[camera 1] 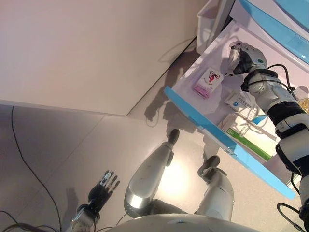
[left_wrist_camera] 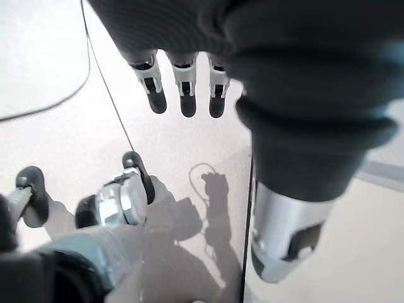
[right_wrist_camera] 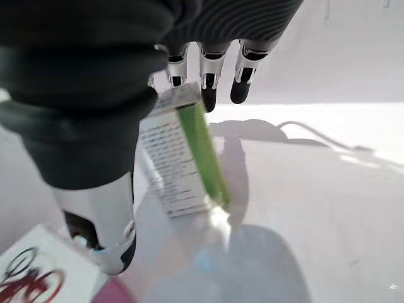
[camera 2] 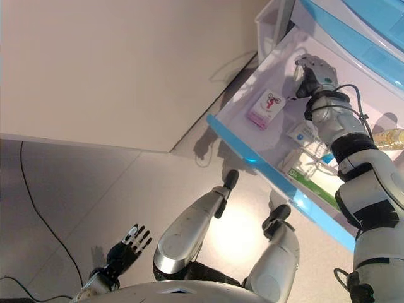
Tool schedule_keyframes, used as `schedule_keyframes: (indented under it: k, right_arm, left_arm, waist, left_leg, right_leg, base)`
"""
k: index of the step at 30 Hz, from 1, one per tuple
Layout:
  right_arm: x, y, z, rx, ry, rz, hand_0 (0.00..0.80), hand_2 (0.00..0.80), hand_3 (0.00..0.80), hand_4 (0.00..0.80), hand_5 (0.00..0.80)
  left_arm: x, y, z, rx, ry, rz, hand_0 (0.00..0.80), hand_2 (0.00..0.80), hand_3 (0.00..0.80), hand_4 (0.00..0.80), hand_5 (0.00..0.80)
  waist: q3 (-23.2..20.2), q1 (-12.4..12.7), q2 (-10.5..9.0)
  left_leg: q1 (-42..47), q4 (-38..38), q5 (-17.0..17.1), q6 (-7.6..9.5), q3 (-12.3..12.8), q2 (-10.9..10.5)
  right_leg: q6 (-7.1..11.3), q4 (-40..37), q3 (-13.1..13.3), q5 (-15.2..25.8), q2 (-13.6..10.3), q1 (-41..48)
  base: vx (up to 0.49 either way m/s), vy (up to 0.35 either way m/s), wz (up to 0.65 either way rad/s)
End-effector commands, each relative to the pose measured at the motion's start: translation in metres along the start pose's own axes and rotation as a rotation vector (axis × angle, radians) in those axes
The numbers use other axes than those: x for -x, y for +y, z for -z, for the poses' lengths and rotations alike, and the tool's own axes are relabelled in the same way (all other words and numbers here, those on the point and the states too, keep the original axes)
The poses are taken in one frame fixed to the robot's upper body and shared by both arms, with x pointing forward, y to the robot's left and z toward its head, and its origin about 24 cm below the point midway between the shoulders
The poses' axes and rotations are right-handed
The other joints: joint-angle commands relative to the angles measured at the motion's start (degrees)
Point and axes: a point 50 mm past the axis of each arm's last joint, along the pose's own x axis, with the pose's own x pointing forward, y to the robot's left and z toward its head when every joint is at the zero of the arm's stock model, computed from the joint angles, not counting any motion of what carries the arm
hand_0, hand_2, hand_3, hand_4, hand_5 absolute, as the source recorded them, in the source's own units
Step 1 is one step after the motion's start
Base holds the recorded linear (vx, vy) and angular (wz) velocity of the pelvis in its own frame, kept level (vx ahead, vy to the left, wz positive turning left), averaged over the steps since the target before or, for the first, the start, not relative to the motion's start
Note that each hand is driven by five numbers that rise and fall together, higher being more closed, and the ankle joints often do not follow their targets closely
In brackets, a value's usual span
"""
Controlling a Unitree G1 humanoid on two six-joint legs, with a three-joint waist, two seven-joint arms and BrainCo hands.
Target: Open the drawer and pick up the medicine
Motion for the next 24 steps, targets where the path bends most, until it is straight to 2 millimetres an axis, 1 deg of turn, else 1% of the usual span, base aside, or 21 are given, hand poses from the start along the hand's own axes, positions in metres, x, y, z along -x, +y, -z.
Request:
schedule_keyframes:
  k: [1,6,9,16,24]
  right_arm:
    - [-0.009,-0.039,0.003,0.124,-0.004,0.108,0.0,0.0,0.0,0.0,0.0]
    - [-0.009,-0.041,0.008,0.176,0.022,0.127,0.0,0.0,0.0,0.0,0.0]
    - [-0.01,-0.046,0.012,0.226,0.045,0.167,0.0,0.0,0.0,0.0,0.0]
    - [-0.01,-0.05,0.018,0.201,0.081,0.165,0.0,0.0,0.0,0.0,0.0]
    - [-0.01,-0.052,0.025,0.208,0.121,0.169,0.0,0.0,0.0,0.0,0.0]
  left_arm:
    - [0.016,0.013,0.019,-0.002,0.048,-0.038,0.0,0.0,0.0,0.0,0.0]
    - [0.016,0.013,0.02,0.001,0.049,-0.039,0.0,0.0,0.0,0.0,0.0]
    - [0.016,0.012,0.02,-0.007,0.049,-0.033,0.0,0.0,0.0,0.0,0.0]
    - [0.017,0.012,0.019,-0.006,0.043,-0.027,0.0,0.0,0.0,0.0,0.0]
    - [0.017,0.01,0.021,-0.01,0.043,-0.015,0.0,0.0,0.0,0.0,0.0]
  waist:
    - [-2.25,1.78,6.44]
    - [-2.25,2.06,6.58]
    - [-2.25,2.32,6.7]
    - [-2.25,2.87,6.81]
    - [-2.25,2.8,7.53]
  left_leg:
    - [-2.94,4.88,-4.98,0.15,2.18,0.59]
    - [-3.86,5.35,-5.02,0.14,2.27,0.56]
    - [-4.63,5.75,-5.13,0.24,2.33,0.59]
    - [-6.27,6.0,-4.99,0.3,1.75,0.37]
    - [-8.41,6.99,-5.1,0.45,2.65,0.3]
  right_leg:
    - [-2.75,2.28,0.19,2.9,1.4,-1.93]
    - [-2.7,2.63,0.15,3.07,1.22,-2.8]
    - [-2.64,3.05,0.14,3.18,1.06,-3.55]
    - [-2.46,3.0,0.25,3.69,1.12,-5.11]
    - [-2.63,3.99,0.45,4.15,0.75,-7.61]
  base:
    - [-0.005,0.011,0.08]
    - [-0.001,0.005,0.07]
    - [0.0,0.0,0.0]
    - [0.0,0.0,0.0]
    - [-0.001,0.004,0.0]
